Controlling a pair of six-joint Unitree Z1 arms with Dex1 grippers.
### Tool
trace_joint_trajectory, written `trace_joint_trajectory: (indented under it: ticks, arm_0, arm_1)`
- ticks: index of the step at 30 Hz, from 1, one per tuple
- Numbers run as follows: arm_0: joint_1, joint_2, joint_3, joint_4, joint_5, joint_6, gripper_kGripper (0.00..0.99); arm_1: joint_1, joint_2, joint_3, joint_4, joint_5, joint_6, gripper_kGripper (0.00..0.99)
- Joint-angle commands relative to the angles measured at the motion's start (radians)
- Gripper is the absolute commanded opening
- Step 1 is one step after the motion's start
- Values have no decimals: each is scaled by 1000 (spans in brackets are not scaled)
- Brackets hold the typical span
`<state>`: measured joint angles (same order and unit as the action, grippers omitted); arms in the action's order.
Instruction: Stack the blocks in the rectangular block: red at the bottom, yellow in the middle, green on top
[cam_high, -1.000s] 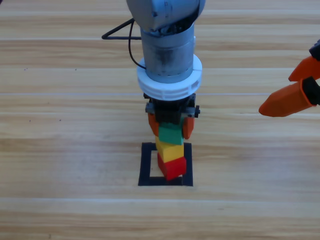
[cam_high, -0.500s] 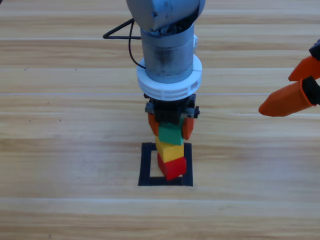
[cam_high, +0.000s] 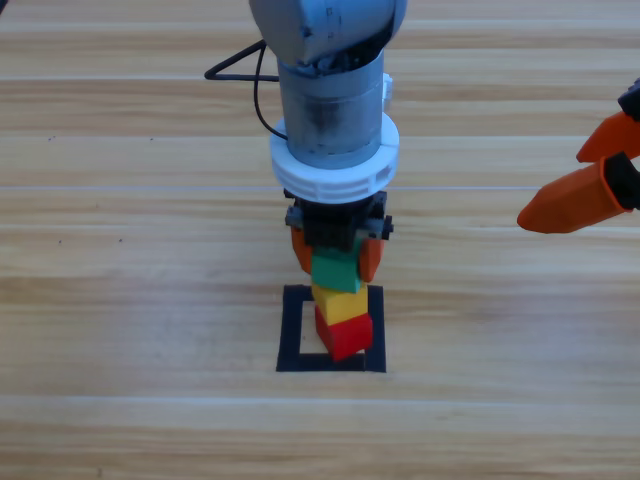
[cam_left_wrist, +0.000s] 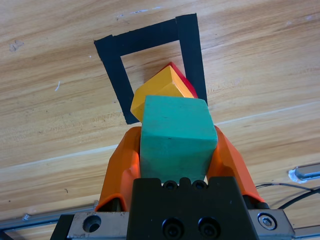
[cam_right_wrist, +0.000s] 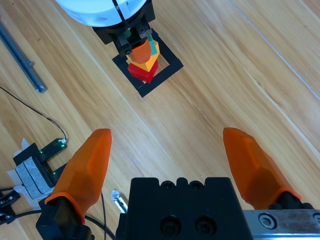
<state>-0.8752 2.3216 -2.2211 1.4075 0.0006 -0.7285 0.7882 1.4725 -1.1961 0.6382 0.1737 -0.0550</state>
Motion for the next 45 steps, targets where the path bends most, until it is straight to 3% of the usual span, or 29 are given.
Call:
trace_joint_trajectory:
  ticks: [1,7,9,10,12,13,26,37,41,45]
  arm_0:
    - [16,73,15,8,-5,11,17]
    - [16,82,9,8,-5,11,29]
    - [16,79,6,8,-5,11,98]
    - [16,76,6,8,-5,11,287]
    - [16,65,6,8,-7,9,922]
    - [16,56,11,8,-7,8,988]
    - [12,-15,17,8,-2,1,990]
    - [-24,-456,187,2,145,-31,990]
    - [-122,-515,229,-77,203,40,990]
    - [-182,-561,439,-274,190,93,990]
  arm_1:
    - [-26,43,-4,18,13,-11,983]
    - [-26,43,-4,18,13,-11,983]
    - [-26,43,-4,18,13,-11,983]
    - [-26,45,-4,18,13,-13,983]
    - [-26,45,-4,18,13,-11,983]
    - [-26,45,-4,18,13,-13,983]
    - [-26,48,-2,21,18,-13,983]
    - [-23,55,-14,26,-2,-13,983]
    - [-21,69,-20,31,-34,-17,983]
    - [-21,65,-34,44,-40,-19,983]
